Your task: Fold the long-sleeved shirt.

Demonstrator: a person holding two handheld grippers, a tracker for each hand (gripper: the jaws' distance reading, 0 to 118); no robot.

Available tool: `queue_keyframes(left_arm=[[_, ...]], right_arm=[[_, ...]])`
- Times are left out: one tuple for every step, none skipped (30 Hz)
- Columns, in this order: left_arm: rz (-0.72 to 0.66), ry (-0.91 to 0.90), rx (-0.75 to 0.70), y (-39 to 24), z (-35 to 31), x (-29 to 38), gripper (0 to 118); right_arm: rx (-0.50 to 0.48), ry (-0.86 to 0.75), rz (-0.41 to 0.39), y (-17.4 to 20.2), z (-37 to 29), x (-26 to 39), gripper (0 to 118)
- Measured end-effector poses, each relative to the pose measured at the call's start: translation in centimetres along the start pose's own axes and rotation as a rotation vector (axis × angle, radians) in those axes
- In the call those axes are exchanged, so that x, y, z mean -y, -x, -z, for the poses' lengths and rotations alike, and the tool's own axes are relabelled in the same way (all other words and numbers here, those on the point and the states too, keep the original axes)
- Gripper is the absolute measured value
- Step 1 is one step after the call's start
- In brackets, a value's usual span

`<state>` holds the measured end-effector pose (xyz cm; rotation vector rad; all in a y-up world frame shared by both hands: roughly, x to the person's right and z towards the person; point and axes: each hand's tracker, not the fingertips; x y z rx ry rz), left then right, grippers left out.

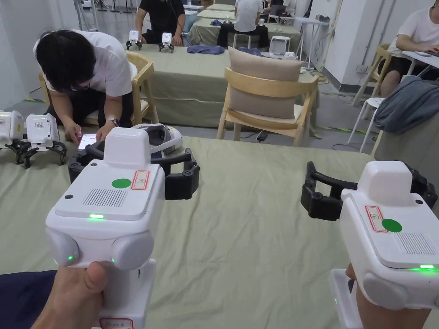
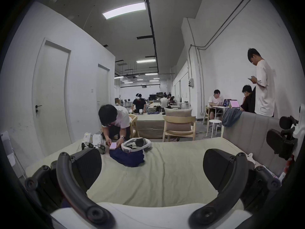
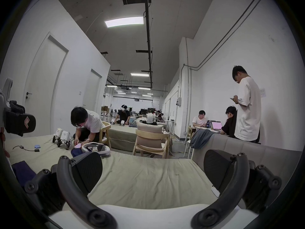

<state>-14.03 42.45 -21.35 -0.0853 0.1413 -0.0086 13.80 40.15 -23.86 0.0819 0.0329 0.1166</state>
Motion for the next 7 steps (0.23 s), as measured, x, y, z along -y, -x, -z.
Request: queue_keyframes(left_arm=[[0.001, -0.001, 0.002, 0.18, 0.07, 0.07, 111], [0.0, 0.0, 0.001, 0.28, 0.11, 0.07, 111], [0.001, 0.001, -0.006, 0.3, 0.14, 0.04, 111], [0.003, -0.004, -0.014, 0.37, 0.16, 0.04, 111], [0.005, -0.006, -0.017, 0.45, 0.18, 0.03, 111], [0.008, -0.008, -0.018, 0.52, 0.19, -0.04, 111], [0.006, -0.011, -0.02, 0.56, 0.2, -0.14, 111]], right_arm=[[-0.001, -0.002, -0.002, -0.01, -0.03, -0.05, 118], [0.001, -0.005, -0.002, -0.03, -0.07, -0.09, 118], [0.0, -0.005, 0.001, -0.08, -0.07, -0.15, 118], [-0.002, -0.005, 0.007, -0.14, -0.02, -0.17, 118], [-0.002, -0.006, 0.013, -0.19, 0.0, -0.2, 118], [-0.001, -0.006, 0.017, -0.22, 0.03, -0.22, 118], [0.0, -0.005, 0.019, -0.23, 0.05, -0.25, 118]])
